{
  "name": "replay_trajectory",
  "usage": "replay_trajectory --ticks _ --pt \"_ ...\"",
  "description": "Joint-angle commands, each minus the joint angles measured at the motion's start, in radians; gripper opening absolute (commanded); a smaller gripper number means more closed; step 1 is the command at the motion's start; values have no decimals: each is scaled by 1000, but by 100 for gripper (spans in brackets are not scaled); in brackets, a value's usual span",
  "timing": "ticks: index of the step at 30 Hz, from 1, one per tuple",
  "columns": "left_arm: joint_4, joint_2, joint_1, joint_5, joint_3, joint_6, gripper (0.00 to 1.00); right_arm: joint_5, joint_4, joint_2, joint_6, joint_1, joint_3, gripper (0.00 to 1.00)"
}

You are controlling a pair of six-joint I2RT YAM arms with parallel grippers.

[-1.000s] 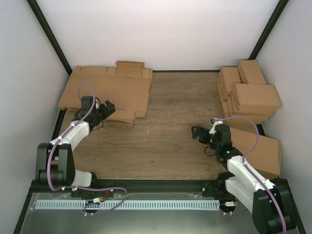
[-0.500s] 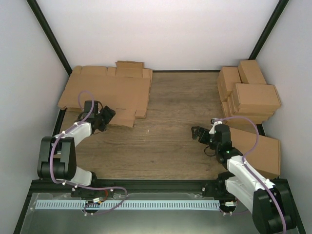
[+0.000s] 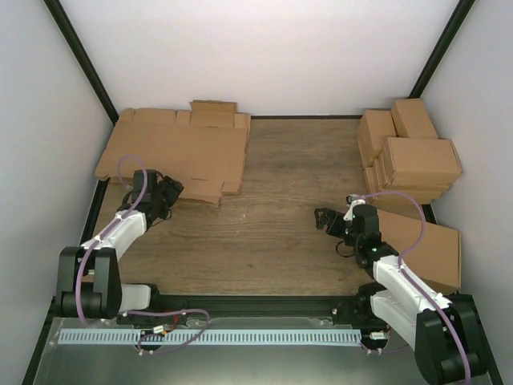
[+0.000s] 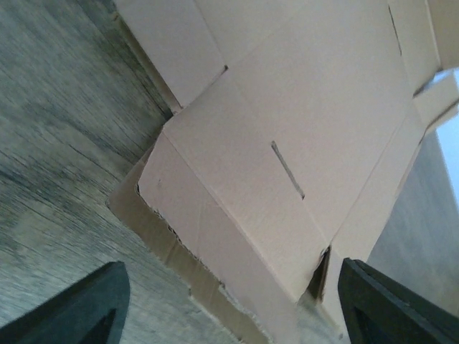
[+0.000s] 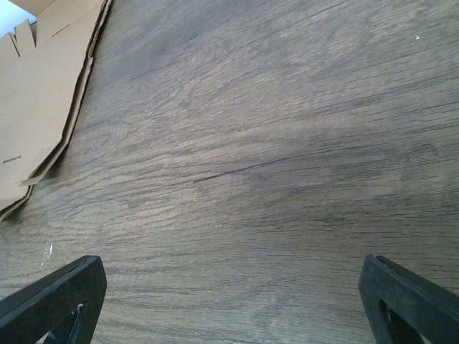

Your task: Fold the paper box

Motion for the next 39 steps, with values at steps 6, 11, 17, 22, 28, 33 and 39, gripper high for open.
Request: replay_trajectory --ticks 6,11,17,22,28,33,39 --pt "39 81 4 24 35 -8 62 6 16 -7 2 11 41 100" --pt "57 138 4 48 57 -25 58 9 15 -12 3 12 39 100" --pt "64 171 4 50 74 -36 37 11 15 -12 3 12 39 100" --pt "33 144 4 28 89 -44 4 12 18 -12 5 12 39 100" --pt "-38 63 4 94 148 -31 4 12 18 -6 4 11 41 100" --pt "-164 -79 4 116 285 -29 4 13 18 -6 7 11 41 100" --pt "-270 -344 -3 166 247 -110 4 17 14 -9 7 12 41 100"
